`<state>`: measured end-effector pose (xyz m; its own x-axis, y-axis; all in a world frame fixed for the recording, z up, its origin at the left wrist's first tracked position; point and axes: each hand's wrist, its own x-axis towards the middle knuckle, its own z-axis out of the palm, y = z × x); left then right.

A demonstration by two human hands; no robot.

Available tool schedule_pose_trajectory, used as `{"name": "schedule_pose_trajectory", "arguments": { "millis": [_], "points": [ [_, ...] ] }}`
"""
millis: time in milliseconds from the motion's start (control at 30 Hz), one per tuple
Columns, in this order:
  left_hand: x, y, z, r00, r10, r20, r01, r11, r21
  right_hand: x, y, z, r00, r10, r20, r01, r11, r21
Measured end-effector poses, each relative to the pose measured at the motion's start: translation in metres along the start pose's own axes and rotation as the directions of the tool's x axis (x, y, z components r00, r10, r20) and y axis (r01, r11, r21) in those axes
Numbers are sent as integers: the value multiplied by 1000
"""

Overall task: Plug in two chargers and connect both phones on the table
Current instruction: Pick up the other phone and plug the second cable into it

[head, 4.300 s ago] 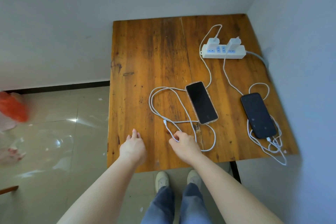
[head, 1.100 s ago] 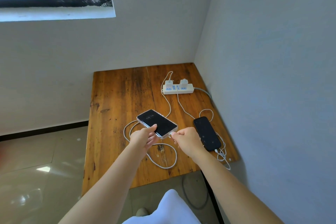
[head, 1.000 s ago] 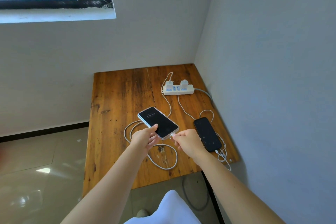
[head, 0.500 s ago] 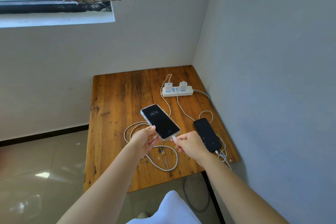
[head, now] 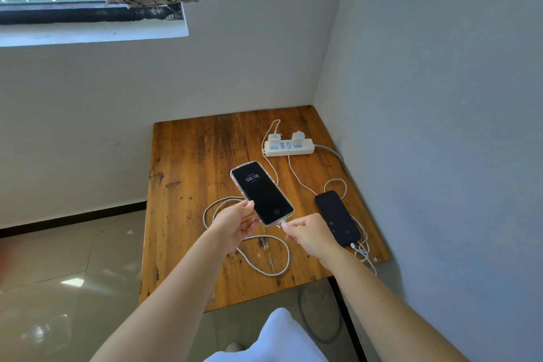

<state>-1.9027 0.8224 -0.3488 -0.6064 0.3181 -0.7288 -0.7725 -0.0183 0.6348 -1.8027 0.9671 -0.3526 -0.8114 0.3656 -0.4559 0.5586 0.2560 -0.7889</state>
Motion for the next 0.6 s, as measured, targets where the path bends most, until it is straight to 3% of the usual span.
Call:
{"name": "schedule_pose_trajectory", "arguments": {
  "millis": [600],
  "points": [
    [5,3,1,1000,21,8,-21,999,25,2,-2,-1,1000,13,19,-13,1000,-5]
  ]
}}
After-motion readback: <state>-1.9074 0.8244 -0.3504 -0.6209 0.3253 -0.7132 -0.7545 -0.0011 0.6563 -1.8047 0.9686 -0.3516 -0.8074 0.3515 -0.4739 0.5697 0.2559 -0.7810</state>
